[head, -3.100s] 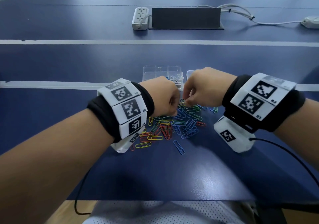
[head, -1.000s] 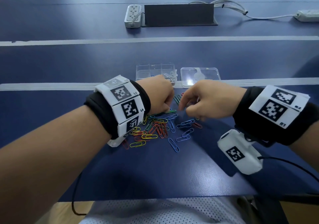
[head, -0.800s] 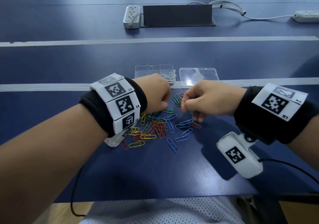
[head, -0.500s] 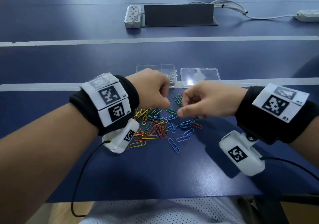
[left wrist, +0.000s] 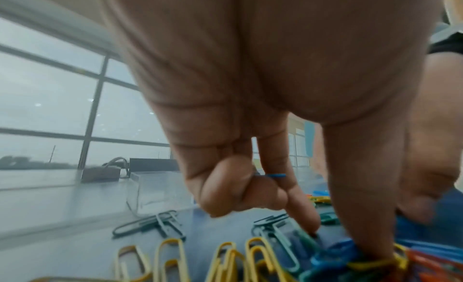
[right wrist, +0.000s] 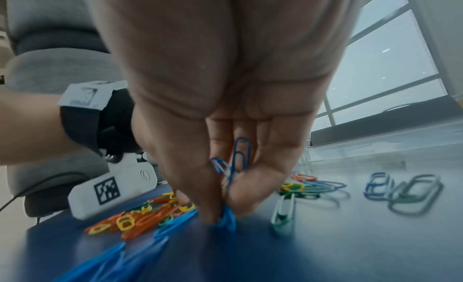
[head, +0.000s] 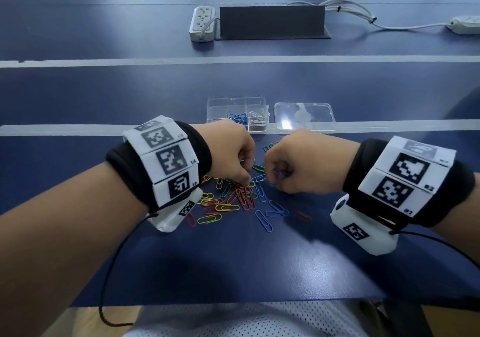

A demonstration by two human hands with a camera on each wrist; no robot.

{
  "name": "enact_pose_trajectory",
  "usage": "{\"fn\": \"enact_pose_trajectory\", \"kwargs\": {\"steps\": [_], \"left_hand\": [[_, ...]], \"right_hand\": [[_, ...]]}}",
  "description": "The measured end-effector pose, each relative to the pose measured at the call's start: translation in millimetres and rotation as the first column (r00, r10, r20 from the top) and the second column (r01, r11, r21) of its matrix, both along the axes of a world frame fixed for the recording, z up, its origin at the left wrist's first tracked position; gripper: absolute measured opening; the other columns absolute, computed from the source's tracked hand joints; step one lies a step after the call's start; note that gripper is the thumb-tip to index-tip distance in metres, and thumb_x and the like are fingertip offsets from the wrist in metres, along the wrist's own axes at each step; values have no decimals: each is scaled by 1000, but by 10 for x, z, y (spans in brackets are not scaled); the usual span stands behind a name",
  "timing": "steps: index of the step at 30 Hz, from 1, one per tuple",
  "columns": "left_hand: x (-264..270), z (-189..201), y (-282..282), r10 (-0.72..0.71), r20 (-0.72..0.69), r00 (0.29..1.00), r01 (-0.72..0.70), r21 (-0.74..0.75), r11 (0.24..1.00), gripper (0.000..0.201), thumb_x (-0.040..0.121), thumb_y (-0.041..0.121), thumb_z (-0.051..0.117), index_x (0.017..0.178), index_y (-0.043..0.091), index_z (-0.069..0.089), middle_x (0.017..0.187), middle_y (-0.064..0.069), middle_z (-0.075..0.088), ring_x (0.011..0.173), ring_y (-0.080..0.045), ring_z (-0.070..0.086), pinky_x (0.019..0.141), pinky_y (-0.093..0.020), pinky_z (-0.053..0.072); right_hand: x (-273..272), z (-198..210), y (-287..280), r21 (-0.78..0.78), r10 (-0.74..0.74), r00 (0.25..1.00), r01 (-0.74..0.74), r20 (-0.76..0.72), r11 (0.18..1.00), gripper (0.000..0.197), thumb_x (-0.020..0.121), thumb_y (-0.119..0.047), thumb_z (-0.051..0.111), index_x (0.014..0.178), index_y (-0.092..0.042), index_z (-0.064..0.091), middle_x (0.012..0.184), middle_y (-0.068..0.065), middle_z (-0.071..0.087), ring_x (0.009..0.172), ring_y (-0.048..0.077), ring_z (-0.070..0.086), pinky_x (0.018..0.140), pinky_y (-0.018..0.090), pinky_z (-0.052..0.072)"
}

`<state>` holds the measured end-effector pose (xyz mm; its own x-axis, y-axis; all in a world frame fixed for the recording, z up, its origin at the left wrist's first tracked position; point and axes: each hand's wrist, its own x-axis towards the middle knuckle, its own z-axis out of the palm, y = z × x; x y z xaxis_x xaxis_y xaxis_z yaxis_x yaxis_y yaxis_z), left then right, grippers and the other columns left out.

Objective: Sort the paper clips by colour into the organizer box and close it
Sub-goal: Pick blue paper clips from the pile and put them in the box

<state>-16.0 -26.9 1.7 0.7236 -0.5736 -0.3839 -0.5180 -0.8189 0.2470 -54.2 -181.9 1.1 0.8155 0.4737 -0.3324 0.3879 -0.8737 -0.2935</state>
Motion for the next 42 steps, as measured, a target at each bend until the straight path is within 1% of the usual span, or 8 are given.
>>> {"fn": "enact_pose_trajectory", "kwargs": {"steps": [7,13,19,24,32,35,38,42], "left_hand": [[-11,8,-2,-61,63,996,62,-12,998,11,79,23,58,77,22,69,62,9,55,69,-13,55,74,-26,51],[46,45,101,109,5,994,-107,-153,982,2,81,22,55,80,21,56,66,8,53,59,-6,48,59,-21,42],[304,70,89,355,49,933,-325,-305,895,18,85,12,48,98,19,60,70,7,55,60,-10,50,70,-24,41],[494,63,-31,427,91,900,-380,-319,868,31,82,8,55,111,18,55,108,-10,66,94,-30,64,84,-33,53],[555,107,-91,526,-16,850,-495,-365,789,49,88,7,49,135,19,45,120,-14,62,98,-32,67,85,-42,57],[536,137,-53,552,-159,819,-563,-409,718,54,90,1,44,140,20,38,118,-19,62,86,-35,70,75,-47,60],[508,154,-21,557,-290,778,-624,-457,634,54,92,-1,39,142,20,34,119,-20,61,83,-30,69,75,-50,59],[478,164,47,569,-318,758,-647,-475,596,49,92,-3,37,137,17,39,115,-21,61,81,-28,66,76,-50,59]], "right_hand": [[134,44,-54,207,-248,940,297,-234,932,24,81,-12,55,92,-26,70,53,-10,58,54,10,57,64,19,47],[227,44,-39,343,-329,807,525,-490,779,27,84,3,50,78,-14,70,77,11,61,69,23,61,71,26,58],[508,183,127,381,-438,836,543,-331,748,23,79,3,58,76,-17,68,77,14,63,61,20,59,84,43,58],[709,227,253,319,-509,846,532,-158,785,26,73,1,62,90,-14,75,81,16,71,72,23,64,85,48,57],[849,307,347,242,-517,856,508,-33,826,27,75,-7,68,101,-14,75,82,3,69,78,13,60,90,37,56],[913,301,420,169,-493,870,487,-11,857,25,76,-8,70,101,-11,75,83,5,72,68,13,60,70,30,58],[967,306,497,108,-484,875,480,13,871,20,76,-11,69,95,-12,74,62,1,59,48,11,50,42,19,37],[1006,294,568,51,-465,884,463,36,885,6,74,-17,67,76,-14,71,54,1,57,45,16,49,49,21,39]]}}
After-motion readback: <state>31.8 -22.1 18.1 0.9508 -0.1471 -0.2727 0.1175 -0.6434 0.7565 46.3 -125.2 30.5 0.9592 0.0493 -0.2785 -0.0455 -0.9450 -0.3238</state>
